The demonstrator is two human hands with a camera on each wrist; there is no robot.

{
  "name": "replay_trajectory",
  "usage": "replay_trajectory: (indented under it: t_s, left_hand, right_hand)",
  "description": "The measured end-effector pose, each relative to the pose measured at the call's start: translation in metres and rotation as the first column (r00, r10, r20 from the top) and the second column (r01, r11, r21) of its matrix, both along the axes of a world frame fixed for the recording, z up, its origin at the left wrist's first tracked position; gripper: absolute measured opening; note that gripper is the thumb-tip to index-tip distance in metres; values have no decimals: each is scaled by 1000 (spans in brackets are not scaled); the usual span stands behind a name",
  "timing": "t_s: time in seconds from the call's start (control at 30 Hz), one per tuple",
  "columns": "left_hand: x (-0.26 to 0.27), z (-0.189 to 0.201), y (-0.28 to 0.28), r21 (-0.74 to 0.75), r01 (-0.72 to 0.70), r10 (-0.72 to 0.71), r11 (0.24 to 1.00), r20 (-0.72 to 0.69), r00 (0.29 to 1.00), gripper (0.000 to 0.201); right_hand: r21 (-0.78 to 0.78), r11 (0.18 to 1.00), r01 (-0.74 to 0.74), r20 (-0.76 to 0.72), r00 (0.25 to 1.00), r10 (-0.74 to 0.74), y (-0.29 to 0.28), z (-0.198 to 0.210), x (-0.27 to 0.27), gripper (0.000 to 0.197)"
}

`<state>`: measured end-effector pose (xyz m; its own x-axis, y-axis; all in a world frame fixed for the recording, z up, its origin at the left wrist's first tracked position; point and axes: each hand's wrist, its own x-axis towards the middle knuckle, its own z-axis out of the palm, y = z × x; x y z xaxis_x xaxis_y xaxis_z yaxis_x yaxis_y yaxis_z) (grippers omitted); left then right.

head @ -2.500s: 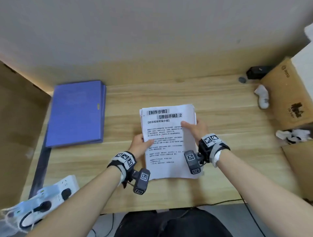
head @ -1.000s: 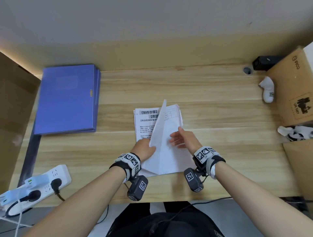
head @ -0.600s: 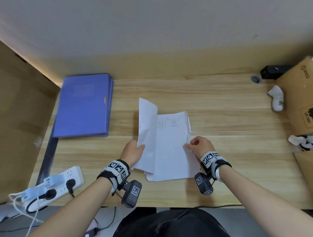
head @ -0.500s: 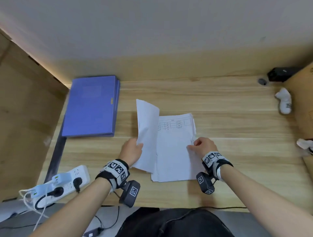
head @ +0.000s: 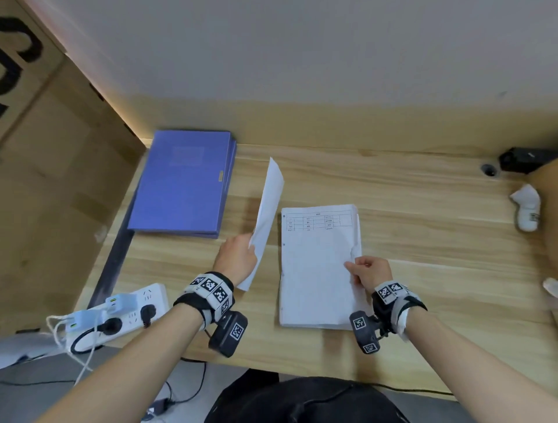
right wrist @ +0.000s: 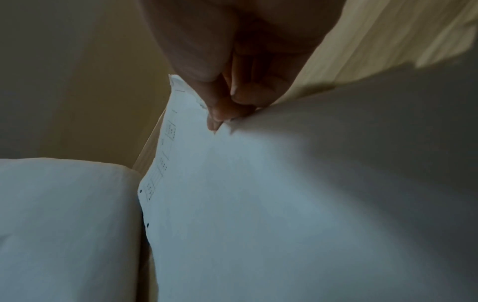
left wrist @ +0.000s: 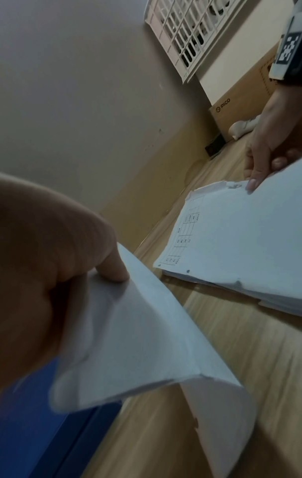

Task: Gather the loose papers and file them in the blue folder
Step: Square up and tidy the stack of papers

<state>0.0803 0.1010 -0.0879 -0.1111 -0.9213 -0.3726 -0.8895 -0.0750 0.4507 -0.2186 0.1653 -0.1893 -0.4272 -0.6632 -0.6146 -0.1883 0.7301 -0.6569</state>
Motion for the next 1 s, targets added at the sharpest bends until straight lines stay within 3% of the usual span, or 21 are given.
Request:
replay_trajectory:
  t_s: [0.17,0.47,0.6,0.73,0.8,0.87,1.0]
  left_hand:
    - [-1,-6,0,27,18,-17,999,-28,999,26]
    - [-12,-14,6,49,52,-49,997,-67,997,28]
    - [-22,-14,11,70,90,-82,993,-119,989,30]
    - [-44,-14,21,76,192,-180,978,-142,973,36]
    - [-60,-19,29,103,254,-239,962,-132,962,34]
    - [-77,-24,39,154,315,-300,936,-118,947,31]
    - [-105,-38,56,276,416,-416,867,-63,907,33]
  right_hand:
    - [46,998,38,-38,999,-36,9,-14,16,18]
    - [12,999,-42,-167,985,44,12,-9,17,16]
    - [-63,996,68,-172,982,-78,14,0,14,29]
    - [-181,973,141,-9,989,-145,6,23,12,30]
    - [-179,982,67,134,990,-43,1,37,8,29]
    - [-143,989,-20,240,969,55,-5,51,5,41]
    - [-38,991,-130,221,966,135,-12,55,4,57]
